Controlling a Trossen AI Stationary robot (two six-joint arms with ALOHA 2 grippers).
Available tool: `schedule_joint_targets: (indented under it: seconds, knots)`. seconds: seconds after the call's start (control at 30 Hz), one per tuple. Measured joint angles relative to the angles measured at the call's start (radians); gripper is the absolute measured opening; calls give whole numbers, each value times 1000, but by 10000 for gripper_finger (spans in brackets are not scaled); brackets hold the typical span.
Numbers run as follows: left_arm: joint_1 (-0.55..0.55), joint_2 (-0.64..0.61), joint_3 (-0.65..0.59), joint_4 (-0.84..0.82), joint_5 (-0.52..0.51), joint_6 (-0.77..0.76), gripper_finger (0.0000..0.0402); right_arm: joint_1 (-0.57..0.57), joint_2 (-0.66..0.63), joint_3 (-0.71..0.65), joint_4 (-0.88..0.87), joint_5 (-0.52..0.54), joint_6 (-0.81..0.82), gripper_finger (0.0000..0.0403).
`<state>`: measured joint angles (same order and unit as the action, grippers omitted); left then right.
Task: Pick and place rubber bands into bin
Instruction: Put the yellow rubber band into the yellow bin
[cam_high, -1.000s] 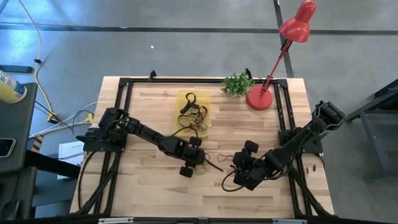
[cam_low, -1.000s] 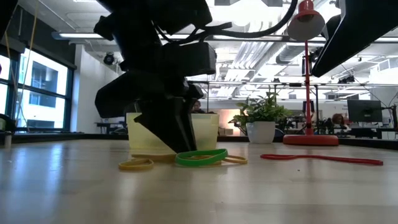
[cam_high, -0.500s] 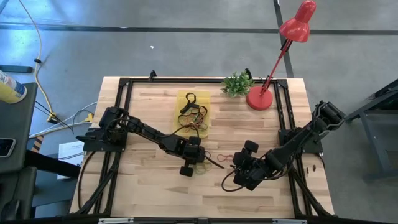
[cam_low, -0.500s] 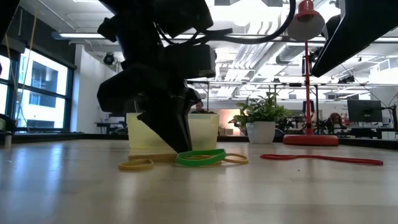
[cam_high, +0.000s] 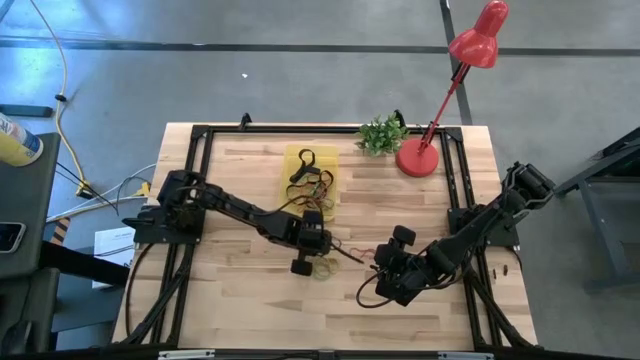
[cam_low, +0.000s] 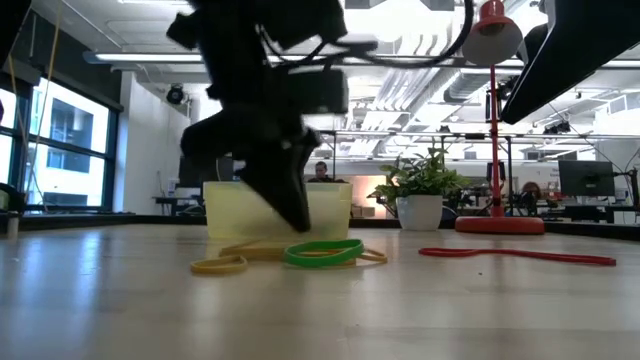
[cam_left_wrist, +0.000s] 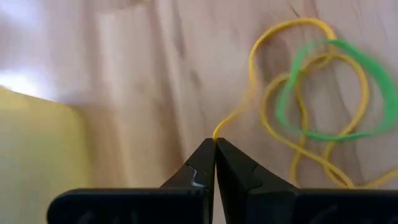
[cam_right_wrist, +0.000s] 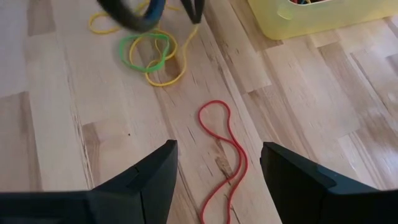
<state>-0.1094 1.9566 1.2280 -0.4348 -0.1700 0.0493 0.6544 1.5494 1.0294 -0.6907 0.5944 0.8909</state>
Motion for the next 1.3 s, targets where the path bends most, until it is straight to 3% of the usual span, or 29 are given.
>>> schedule_joint_targets:
  seconds: [0.37, 0.83, 1.3]
  knots:
    - [-1, -4, 133, -91, -27, 94, 0, 0, 0, 0, -2, 1, 3, 220]
    - [-2, -43, 150, -102, -34, 108, 0, 0, 0, 0, -25, 1, 0, 220]
    - [-2, -131, 307, -164, -145, 219, 0, -6, 0, 1, -34, 4, 1, 220]
